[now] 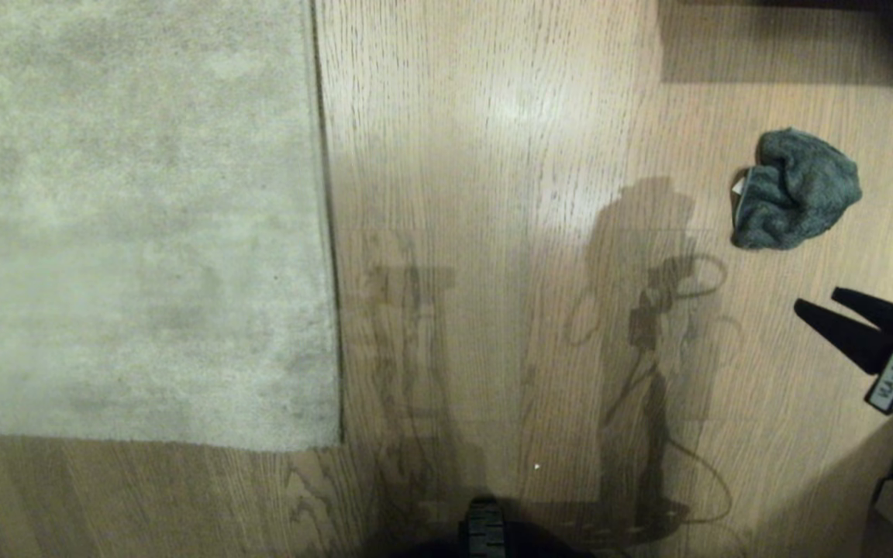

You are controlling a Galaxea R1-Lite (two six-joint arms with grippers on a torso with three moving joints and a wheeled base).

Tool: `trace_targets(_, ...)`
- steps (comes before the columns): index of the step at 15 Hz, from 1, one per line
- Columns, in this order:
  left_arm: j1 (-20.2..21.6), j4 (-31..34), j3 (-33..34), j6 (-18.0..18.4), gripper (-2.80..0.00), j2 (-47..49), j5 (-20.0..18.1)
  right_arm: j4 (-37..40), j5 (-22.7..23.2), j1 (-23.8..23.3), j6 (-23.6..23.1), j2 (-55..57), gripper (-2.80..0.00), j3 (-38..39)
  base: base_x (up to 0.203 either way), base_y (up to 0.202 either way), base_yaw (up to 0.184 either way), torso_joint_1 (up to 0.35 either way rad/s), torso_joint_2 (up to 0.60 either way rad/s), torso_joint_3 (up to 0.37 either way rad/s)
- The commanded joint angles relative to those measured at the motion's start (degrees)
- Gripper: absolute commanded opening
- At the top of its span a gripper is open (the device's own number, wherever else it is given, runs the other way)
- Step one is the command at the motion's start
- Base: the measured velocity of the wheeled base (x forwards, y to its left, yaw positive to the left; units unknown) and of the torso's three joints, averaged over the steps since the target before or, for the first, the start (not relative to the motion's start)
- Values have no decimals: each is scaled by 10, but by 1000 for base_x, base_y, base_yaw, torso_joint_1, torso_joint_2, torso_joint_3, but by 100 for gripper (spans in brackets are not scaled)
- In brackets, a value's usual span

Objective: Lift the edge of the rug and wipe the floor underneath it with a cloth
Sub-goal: Pick up the rag

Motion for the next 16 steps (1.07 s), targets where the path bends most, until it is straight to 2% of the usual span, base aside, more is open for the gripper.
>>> trace_targets(1, 0, 0, 0, 0, -280, 0, 0, -70, 5, -4, -2, 108, 0, -21, 0, 0, 0, 0, 0, 0)
trace_targets(3, 0, 0, 0, 0, -280, 0, 0, -128, 7, -22, -1, 163, 0, -46, 0, 0, 0, 0, 0, 0)
trace_targets(6, 0, 0, 0, 0, -280, 0, 0, -199, 8, -78, 0, 225, 0, -86, 0, 0, 0, 0, 0, 0)
trace_targets(10, 0, 0, 0, 0, -280, 0, 0, -207, 8, -120, -2, 276, 0, -160, 0, 0, 0, 0, 0, 0)
trace_targets(16, 0, 0, 0, 0, -280, 0, 0, -247, 8, -150, -13, 336, 0, -205, 0, 0, 0, 0, 0, 0)
